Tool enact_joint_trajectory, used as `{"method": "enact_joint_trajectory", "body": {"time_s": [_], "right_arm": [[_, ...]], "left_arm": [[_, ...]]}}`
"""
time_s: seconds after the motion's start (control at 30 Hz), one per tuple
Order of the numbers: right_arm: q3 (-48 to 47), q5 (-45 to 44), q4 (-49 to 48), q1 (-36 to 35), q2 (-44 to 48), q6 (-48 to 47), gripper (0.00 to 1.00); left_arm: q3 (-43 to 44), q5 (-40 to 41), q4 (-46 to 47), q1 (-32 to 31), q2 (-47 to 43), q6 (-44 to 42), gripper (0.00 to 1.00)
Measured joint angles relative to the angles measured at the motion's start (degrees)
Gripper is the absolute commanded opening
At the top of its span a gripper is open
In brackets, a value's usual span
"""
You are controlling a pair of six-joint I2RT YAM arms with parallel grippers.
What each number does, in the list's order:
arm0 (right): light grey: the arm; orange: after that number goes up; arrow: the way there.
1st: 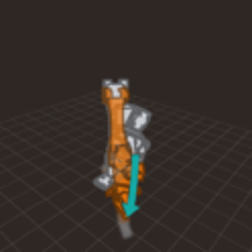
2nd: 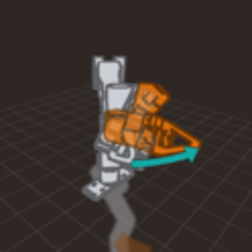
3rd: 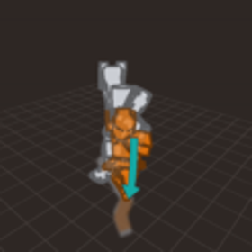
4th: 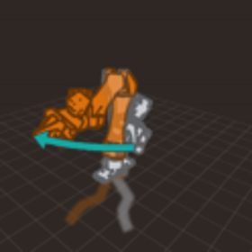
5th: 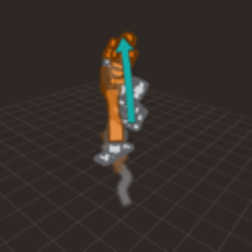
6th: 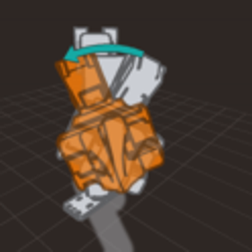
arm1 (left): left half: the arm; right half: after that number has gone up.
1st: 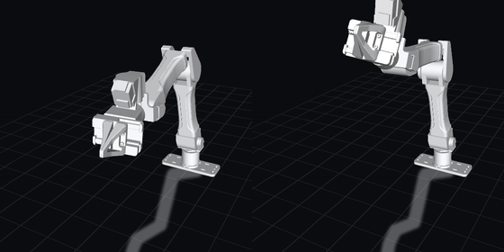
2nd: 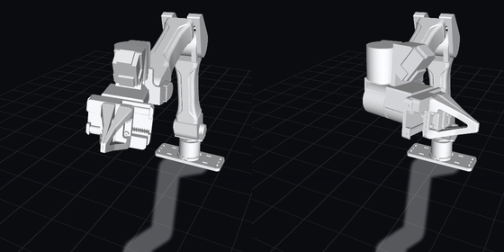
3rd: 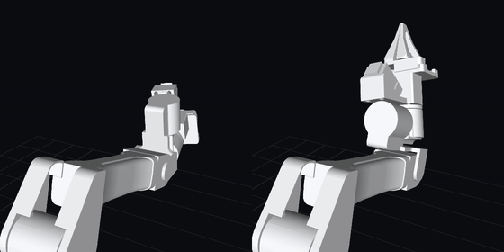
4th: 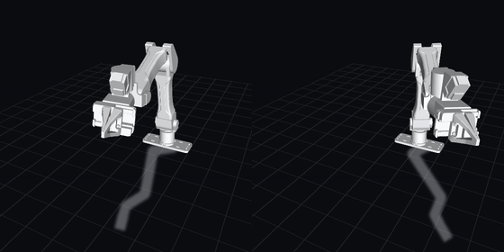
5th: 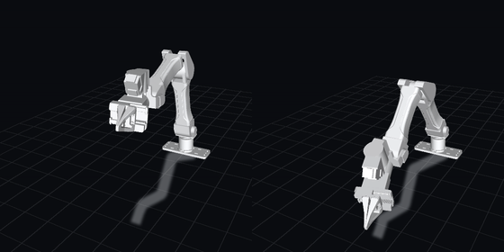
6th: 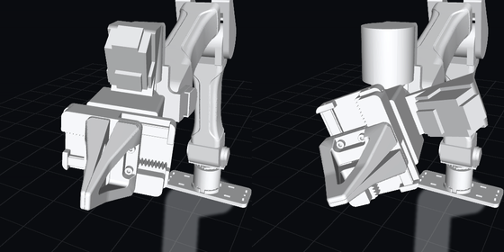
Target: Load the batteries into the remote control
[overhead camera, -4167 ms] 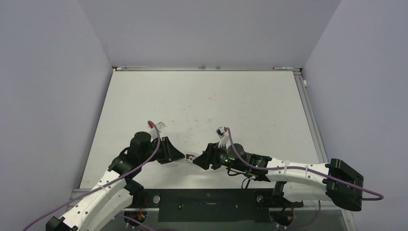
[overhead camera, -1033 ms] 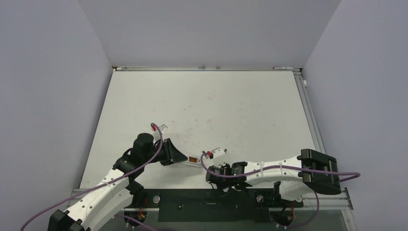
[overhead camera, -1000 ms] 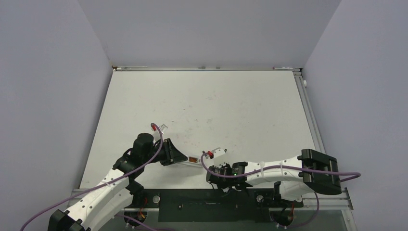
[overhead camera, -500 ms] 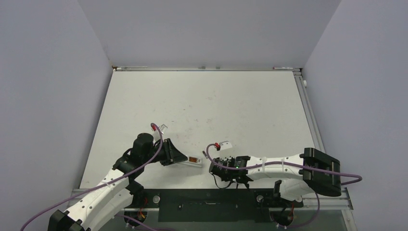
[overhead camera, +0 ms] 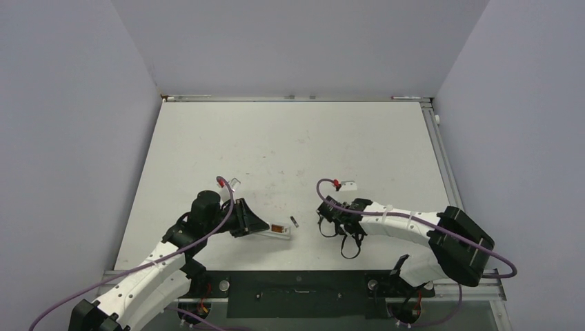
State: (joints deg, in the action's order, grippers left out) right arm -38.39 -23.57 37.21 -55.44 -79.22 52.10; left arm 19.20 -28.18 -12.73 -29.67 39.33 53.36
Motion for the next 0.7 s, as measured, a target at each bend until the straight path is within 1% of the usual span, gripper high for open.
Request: {"method": "enact_joint_trajectory", "body": {"time_s": [0.13,0.2,0.27,0.4,0.53,0.7], "right_arm": [[0.0,0.09,-1.4,7.85,0.0,-3.74,0.12],[0.0,0.44,-2.29,10.97,0.0,-5.49,0.15],[-0.02,0.79,-2.99,12.85,0.0,-7.08,0.2],[-0.76,1.66,-3.21,13.42,0.09,-8.96,0.36],[-2.29,2.21,-3.19,13.42,1.73,-10.23,0.48],[-4.15,3.3,-2.64,13.35,6.38,-11.13,0.53]], "left_arm": [[-0.48,-0.26,1.01,0.0,1.11,0.02,0.0],[-0.59,-0.39,1.16,0.0,1.27,0.04,0.0],[-0.66,-0.5,1.77,0.0,1.38,0.2,0.0],[-1.25,-0.9,3.91,0.0,1.75,0.98,0.0],[-2.86,-1.36,6.32,-0.02,2.34,2.64,0.0],[-5.11,-1.68,9.11,-0.17,2.36,5.53,0.0]]}}
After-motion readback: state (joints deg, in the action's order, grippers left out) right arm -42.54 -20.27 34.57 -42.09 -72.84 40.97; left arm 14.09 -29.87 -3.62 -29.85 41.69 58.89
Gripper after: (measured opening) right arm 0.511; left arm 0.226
